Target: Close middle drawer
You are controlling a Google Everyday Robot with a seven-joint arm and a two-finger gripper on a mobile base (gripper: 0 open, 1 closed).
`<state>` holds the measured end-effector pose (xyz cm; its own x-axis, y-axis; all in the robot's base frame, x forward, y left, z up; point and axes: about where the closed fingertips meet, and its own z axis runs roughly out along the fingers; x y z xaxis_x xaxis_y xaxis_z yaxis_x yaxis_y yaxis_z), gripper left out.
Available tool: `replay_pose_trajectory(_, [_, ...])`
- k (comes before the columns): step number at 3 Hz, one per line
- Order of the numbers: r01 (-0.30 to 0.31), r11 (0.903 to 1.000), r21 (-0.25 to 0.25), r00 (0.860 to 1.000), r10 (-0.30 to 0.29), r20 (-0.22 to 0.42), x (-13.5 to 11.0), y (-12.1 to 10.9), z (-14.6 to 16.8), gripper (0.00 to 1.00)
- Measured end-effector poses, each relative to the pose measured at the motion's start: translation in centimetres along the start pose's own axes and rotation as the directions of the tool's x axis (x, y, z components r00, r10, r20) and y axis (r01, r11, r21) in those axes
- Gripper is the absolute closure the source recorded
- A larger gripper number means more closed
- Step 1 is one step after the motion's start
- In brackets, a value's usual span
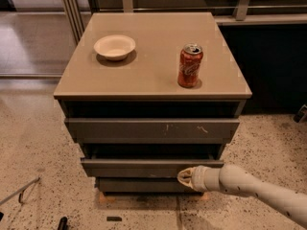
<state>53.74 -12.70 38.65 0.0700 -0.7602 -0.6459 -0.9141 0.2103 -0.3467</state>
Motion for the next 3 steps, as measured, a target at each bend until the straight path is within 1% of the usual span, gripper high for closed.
replay_pose_trajectory(1, [0.024,0.9985,0.049,1.000,-0.025,0.017,-0.6,-1.5,0.4,1.00])
replay_pose_trajectory(2, [0.032,0.9952,0.092,0.999,-0.035,0.029,-0.9,-2.8,1.0,1.00])
replay_pose_trajectory(3, [0.028,0.9917,0.126,0.999,-0.033,0.038,-0.9,-3.9,1.7,1.00])
